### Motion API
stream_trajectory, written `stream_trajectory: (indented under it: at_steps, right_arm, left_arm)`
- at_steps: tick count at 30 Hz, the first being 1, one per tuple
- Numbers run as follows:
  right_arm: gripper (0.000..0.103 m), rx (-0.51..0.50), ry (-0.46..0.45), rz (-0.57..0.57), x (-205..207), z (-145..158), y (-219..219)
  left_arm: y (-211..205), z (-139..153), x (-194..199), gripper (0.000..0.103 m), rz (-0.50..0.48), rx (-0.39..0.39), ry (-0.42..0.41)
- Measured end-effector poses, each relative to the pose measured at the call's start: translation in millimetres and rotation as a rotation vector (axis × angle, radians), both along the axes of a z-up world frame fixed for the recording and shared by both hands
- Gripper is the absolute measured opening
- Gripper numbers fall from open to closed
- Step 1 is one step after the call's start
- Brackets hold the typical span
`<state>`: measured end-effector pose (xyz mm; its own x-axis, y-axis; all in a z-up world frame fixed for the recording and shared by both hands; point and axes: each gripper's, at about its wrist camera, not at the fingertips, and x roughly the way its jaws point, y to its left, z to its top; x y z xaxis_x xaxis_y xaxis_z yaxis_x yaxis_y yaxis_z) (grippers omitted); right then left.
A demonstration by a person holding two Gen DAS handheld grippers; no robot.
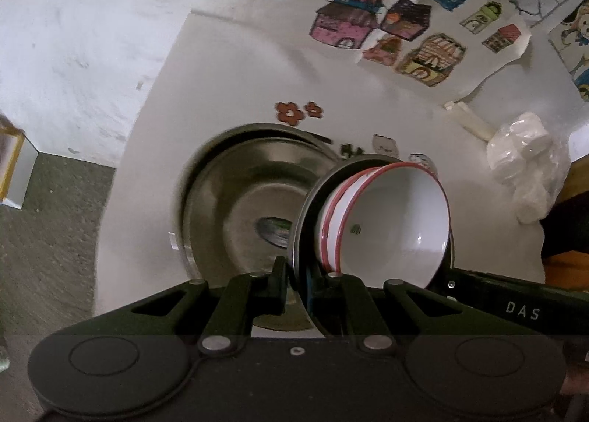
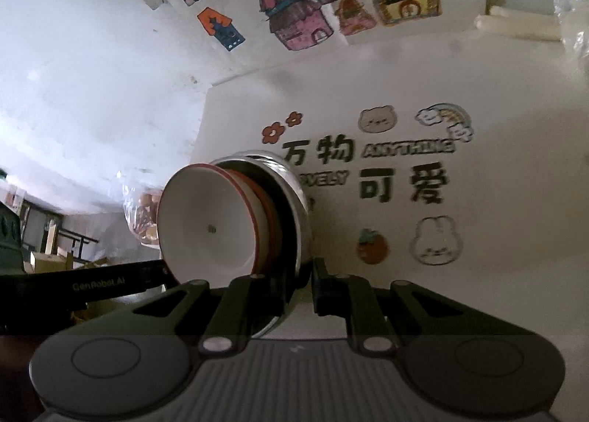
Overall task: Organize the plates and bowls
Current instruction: 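Lift the bowl stack with both grippers and carry it over the steel plates, then lower the bowl stack onto the steel plates and open both grippers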
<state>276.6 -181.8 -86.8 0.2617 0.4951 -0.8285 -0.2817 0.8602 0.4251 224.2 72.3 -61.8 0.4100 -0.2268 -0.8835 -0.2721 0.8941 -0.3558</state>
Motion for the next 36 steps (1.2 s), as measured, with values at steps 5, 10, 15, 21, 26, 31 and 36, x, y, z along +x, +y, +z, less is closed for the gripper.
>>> stream_trajectory:
  at_steps: [5,10,15,21,26,31,36]
  right_arm:
    - [0.014,0.001,0.014,-0.027,-1,-8,22]
    - [0.014,-0.006,0.03,-0.059,1,-15,35]
    - [0.014,0.0,0.04,-0.088,4,-20,40]
    - [0.014,0.015,0.052,-0.117,8,-28,47]
    - [0.014,0.024,0.064,-0.124,13,-35,52]
    - [0.014,0.031,0.069,-0.125,16,-39,56]
    - [0.014,0.04,0.072,-0.126,18,-43,58]
  left_arm:
    - [22,-8,3,0.008,-0.023,0.002,0.016]
    - [34,-16,12,0.008,-0.057,0.005,0.031]
    - [42,-22,23,0.008,-0.089,0.013,0.042]
    - [49,-26,33,0.008,-0.121,0.032,0.054]
    - [53,-28,36,0.008,-0.127,0.046,0.066]
    - [55,-29,37,0.008,-0.125,0.055,0.065]
    - [57,-26,40,0.009,-0.119,0.07,0.055]
